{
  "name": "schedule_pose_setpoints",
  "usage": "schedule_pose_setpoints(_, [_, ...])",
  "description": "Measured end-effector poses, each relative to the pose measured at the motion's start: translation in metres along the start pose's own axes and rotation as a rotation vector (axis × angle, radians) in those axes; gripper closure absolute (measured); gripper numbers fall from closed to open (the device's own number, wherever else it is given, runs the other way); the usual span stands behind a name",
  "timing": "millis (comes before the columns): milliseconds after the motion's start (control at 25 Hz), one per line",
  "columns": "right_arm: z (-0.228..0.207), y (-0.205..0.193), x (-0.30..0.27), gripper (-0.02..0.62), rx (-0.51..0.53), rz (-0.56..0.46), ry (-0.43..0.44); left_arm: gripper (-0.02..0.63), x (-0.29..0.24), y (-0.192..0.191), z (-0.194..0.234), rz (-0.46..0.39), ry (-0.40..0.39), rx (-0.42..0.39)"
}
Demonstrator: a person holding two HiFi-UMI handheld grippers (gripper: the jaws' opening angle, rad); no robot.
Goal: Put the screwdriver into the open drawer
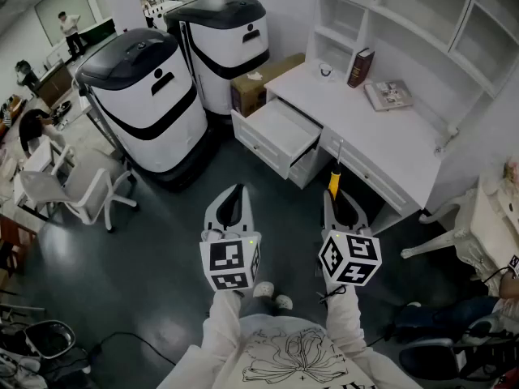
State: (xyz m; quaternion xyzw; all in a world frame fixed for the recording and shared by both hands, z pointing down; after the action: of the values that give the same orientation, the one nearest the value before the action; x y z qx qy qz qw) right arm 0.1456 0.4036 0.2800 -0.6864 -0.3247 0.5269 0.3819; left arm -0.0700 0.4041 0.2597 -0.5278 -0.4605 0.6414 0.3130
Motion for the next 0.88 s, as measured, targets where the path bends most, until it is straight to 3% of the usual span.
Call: schedule_pose_setpoints(880, [0.002,0.011,-0.051,0.522,-0.030,0.008,-0.012,0.600,-0.049,0.008,0.025,0.008,-0.038,0.002])
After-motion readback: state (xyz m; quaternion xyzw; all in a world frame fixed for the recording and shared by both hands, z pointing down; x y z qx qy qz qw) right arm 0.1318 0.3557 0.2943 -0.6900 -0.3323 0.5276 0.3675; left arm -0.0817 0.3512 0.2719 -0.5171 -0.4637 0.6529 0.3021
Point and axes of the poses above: the fingertips, and each gripper's own axes: x backward along the fingers, z to its left, y out of its top, the point moved 5 cm from there along x, backward along the fingers, and after that the axes turned 15 degrees about z, right-handed, at the moved point
